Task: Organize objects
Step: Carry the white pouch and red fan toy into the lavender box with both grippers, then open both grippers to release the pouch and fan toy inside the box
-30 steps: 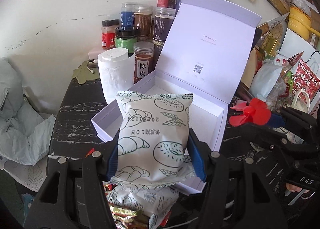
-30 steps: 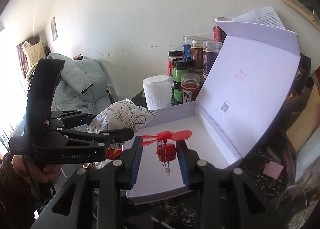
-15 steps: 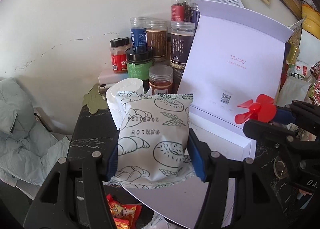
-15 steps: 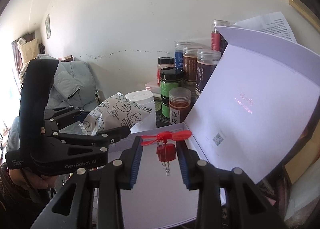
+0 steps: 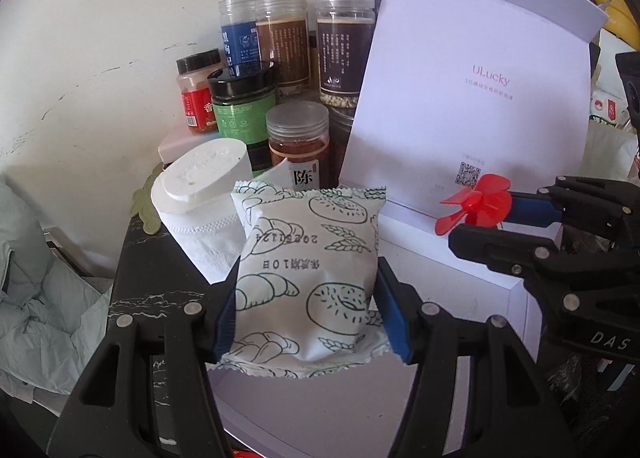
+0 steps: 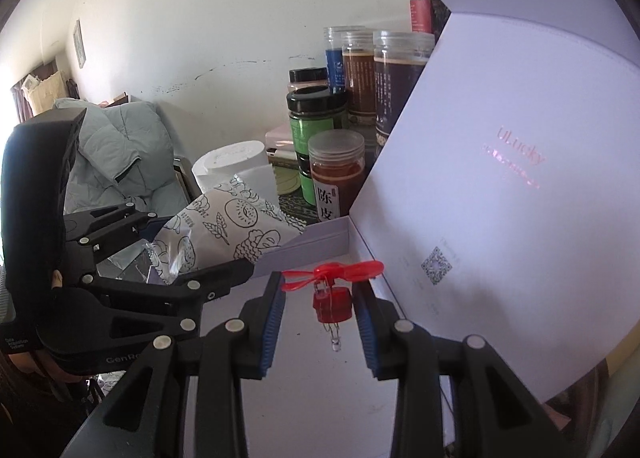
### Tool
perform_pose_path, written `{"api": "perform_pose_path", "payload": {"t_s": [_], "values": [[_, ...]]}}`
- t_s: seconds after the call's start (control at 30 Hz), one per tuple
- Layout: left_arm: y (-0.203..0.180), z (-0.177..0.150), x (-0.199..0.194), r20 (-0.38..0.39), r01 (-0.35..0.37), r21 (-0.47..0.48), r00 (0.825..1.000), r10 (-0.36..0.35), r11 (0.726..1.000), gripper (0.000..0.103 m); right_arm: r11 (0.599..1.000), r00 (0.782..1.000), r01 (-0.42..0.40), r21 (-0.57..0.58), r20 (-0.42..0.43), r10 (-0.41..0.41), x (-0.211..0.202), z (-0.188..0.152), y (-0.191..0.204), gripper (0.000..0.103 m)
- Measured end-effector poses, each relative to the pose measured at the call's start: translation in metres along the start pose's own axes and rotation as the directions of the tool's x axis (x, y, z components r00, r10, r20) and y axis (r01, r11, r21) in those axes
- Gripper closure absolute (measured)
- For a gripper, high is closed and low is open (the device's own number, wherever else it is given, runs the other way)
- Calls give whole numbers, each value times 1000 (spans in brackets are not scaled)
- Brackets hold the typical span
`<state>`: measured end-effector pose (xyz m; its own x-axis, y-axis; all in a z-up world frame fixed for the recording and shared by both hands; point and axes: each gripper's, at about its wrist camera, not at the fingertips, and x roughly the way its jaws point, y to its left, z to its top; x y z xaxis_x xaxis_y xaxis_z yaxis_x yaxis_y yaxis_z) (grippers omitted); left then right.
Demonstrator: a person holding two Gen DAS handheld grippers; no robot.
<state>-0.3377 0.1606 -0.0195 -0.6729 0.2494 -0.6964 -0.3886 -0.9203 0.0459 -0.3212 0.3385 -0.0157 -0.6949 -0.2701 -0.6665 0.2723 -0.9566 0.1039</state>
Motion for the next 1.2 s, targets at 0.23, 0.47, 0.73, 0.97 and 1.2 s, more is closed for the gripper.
{"api": "perform_pose_path", "payload": {"t_s": [0.23, 0.47, 0.73, 0.97, 1.2], "values": [[0, -4, 15, -42, 17, -6, 999, -18, 1000, 45, 1000, 998, -4, 10, -60, 4, 20, -9, -1, 68], [0, -6, 29, -95, 32, -18, 995, -33, 999, 44, 1000, 994, 12, 29, -105, -9, 33, -12, -4, 68], [6, -6, 31, -76, 40, -46, 996, -44, 998, 44, 998, 989, 36, 42, -145, -29, 42, -13, -8, 68], [8, -2, 26, -70, 20, -50, 997, -23, 999, 35, 997, 989, 63, 55, -134, -55, 34, -10, -11, 53], [8, 0, 15, -52, 4, -55, 999, -7, 998, 34, 996, 990, 85, 41, -113, -80, 21, -6, -7, 52]]}}
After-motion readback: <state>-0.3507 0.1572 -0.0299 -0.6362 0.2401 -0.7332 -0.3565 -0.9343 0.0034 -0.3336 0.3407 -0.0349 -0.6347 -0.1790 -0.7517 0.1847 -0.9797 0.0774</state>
